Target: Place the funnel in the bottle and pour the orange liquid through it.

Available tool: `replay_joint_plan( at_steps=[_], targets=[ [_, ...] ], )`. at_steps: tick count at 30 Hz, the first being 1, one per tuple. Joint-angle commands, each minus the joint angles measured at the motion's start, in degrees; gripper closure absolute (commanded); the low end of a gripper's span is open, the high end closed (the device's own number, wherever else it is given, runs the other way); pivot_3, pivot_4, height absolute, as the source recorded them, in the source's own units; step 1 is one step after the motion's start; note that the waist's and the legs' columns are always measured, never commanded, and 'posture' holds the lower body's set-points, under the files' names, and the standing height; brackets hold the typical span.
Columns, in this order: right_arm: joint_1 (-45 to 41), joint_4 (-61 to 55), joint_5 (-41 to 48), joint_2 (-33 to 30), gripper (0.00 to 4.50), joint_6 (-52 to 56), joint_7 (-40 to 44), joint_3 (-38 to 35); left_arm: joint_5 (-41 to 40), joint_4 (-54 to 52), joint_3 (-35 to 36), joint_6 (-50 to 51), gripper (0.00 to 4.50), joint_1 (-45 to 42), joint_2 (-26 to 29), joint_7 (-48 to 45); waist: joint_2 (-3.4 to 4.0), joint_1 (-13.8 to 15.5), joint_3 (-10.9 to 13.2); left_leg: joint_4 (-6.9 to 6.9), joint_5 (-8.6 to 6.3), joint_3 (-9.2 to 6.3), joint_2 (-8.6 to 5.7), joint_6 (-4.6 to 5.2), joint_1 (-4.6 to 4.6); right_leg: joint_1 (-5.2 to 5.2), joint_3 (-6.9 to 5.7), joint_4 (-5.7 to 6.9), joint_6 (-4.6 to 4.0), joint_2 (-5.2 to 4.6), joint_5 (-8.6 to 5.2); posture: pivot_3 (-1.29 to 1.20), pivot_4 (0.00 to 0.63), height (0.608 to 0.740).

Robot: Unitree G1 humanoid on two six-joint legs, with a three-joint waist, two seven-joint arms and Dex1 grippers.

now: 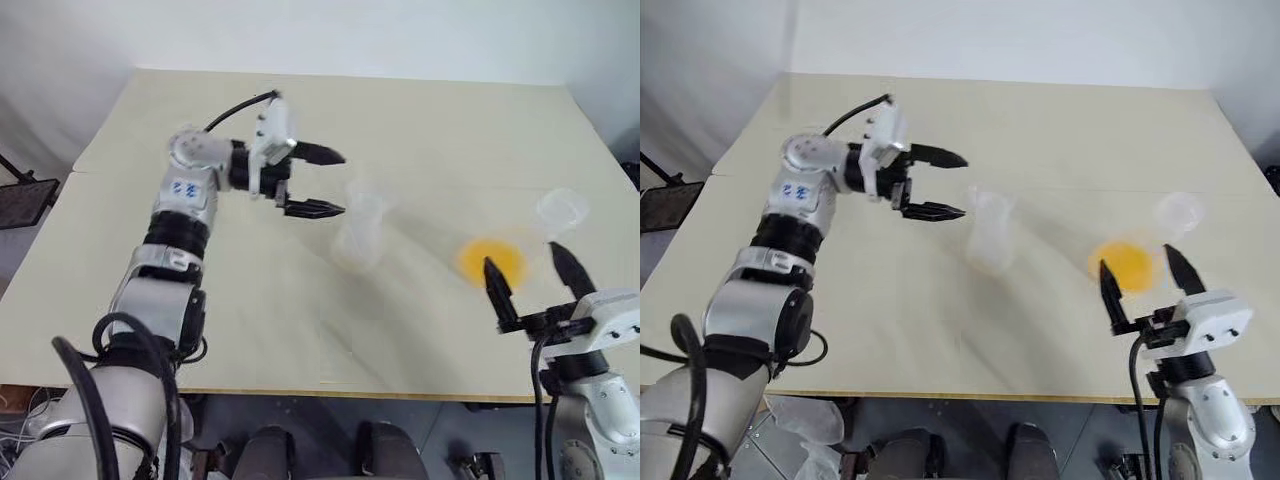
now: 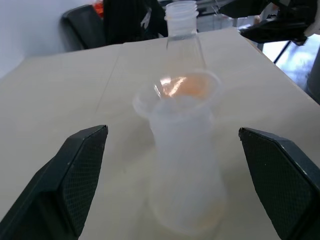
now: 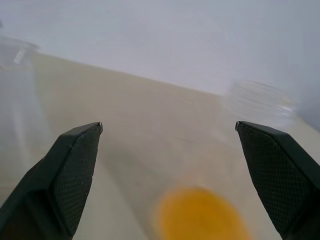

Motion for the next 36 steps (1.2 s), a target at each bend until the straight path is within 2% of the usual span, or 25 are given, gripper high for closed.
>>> replay_joint_plan(
  at_steps=[1,5,11,14,17,20,25,30,36],
  targets=[
    [2.24,-5.43,0.89,-0.95,0.0,4.43,-3.61,-5.08,-4.6,-7.16,4.61,-0.98,0.05,5.63,2.46,1.28,0.01,-0.14,-0.01,-0.01,0.0,-0.04,0.0,0.0,-0.01,0.0,0.0,0.0,0.0,0.0,0.0,0.0,0.15,0.74],
    [5.4,-7.08,4.04,2.65,0.0,4.27,-6.5,-9.65,-6.54,-11.08,8.34,-1.16,0.05,14.76,5.38,5.09,0.02,-0.33,-0.02,0.0,0.0,-0.17,-0.01,0.0,0.0,0.01,0.0,0.04,0.0,-0.01,0.0,0.0,0.15,0.74],
    [8.59,-5.79,10.45,7.05,0.0,6.55,-11.43,-16.17,-8.23,-21.02,11.27,0.79,0.05,29.42,5.78,12.42,0.08,-0.29,-0.05,0.04,0.0,-0.26,-0.02,0.0,0.04,0.07,0.07,0.06,0.0,-0.02,0.0,0.0,0.15,0.74],
    [9.39,-6.73,9.56,4.9,0.0,9.77,-10.61,-15.36,-9.05,-25.4,10.82,2.13,0.05,33.06,5.13,13.9,0.08,-0.23,-0.05,0.04,0.0,-0.4,-0.02,0.0,0.06,0.07,0.16,0.07,0.0,-0.02,0.0,0.0,0.15,0.74],
    [7.84,-8.28,14.45,2.72,0.0,13.85,-9.52,-13.26,-9.78,-28.25,10.69,3.18,0.05,34.73,4.71,15.42,0.09,-0.29,-0.06,0.1,0.01,-0.38,-0.01,0.01,0.09,0.08,0.29,0.06,0.0,-0.02,0.0,0.0,0.15,0.74],
    [5.72,-8.3,14.42,0.35,0.0,15.49,-8.22,-10.83,-10.55,-30.97,10.85,4.26,0.05,36.26,4.4,17.16,0.23,-0.44,-0.14,0.09,0.02,-0.35,-0.01,0.01,0.16,0.09,0.33,0.08,0.0,-0.01,0.0,0.0,0.15,0.74],
    [-0.13,-5.56,14.92,-4.27,0.0,17.95,-5.79,-8.09,-12.96,-37.44,11.45,6.49,0.05,40.63,4.26,19.44,0.27,-0.52,-0.16,-0.12,0.02,-0.11,0.0,0.01,0.45,0.12,0.57,0.1,0.0,0.01,0.0,0.0,0.15,0.74],
    [-7.83,-0.13,17.45,-8.4,0.0,21.72,-4.79,-8.2,-18.25,-46.89,10.79,13.88,0.05,46.33,5.38,19.05,0.26,-0.37,-0.16,-0.08,0.01,-0.1,-0.01,0.01,0.45,0.15,0.66,0.09,-0.01,-0.01,0.0,0.0,0.15,0.74],
    [-14.12,5.11,17.81,-10.5,0.0,24.12,-4.6,-8.31,-20.51,-52.74,9.95,17.71,0.05,48.93,5.81,20.0,0.27,-0.27,-0.16,-0.09,0.01,-0.14,-0.03,0.01,0.45,0.18,0.65,0.06,0.0,-0.01,0.0,0.0,0.15,0.74]
  ],
)
